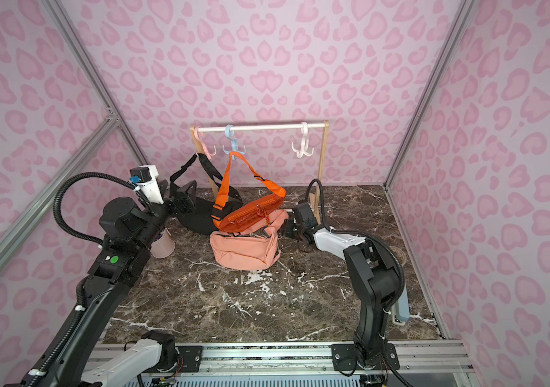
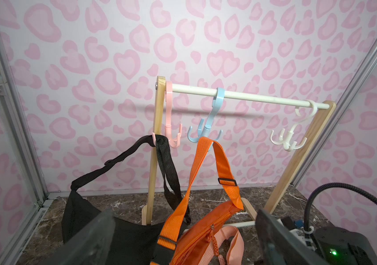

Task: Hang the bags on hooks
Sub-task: Pick up the bag from the center of the board.

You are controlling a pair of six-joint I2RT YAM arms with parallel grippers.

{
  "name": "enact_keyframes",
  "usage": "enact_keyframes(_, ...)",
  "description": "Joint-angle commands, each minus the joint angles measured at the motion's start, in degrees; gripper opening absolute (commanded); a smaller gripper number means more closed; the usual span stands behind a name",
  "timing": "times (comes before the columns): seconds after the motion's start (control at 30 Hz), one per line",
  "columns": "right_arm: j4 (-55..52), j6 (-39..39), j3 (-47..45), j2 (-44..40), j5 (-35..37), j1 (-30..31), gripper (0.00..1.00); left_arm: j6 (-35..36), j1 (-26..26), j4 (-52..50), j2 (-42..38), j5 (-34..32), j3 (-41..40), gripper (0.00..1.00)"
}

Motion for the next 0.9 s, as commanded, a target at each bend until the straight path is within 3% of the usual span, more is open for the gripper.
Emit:
enact_keyframes(0.0, 9.3, 6.0, 0.6, 3.3, -2.7, 0.0, 0.61, 0.9, 0.2, -1.4, -1.8, -0.9, -0.9, 0.97)
enact_keyframes(0.3, 21.1, 12.6, 4.0, 12.4, -6.9, -0.1, 0.6, 1.5, 0.1, -4.1, -5.2, -2.2, -3.0, 0.97)
enact_keyframes(0.4, 23.6, 13.3, 4.4, 13.4, -7.7, -0.2, 0.46, 1.7, 0.3, -4.5, -5.5, -2.6, -3.1, 0.97)
enact_keyframes(0.57, 26.8, 13.0, 5.1, 13.7, -10.1, -0.2, 0.04, 1.9, 0.3, -4.6, -5.4, -2.4, -3.4, 0.97)
enact_keyframes(0.6, 27.3, 12.8, 5.0, 13.8, -10.4, -0.2, 0.0, 1.9, 0.3, -4.8, -5.2, -2.5, -3.4, 0.97)
enact_keyframes(0.73, 28.0, 11.0, 3.8, 12.1, -12.5, 0.0, 0.0, 1.9, 0.2, -4.7, -4.7, -2.5, -3.6, 0.97)
enact_keyframes(0.87, 24.7, 4.6, -0.2, 5.1, -13.0, 1.8, 0.0, 2.2, 0.4, -4.8, -3.5, -1.5, -3.7, 0.97)
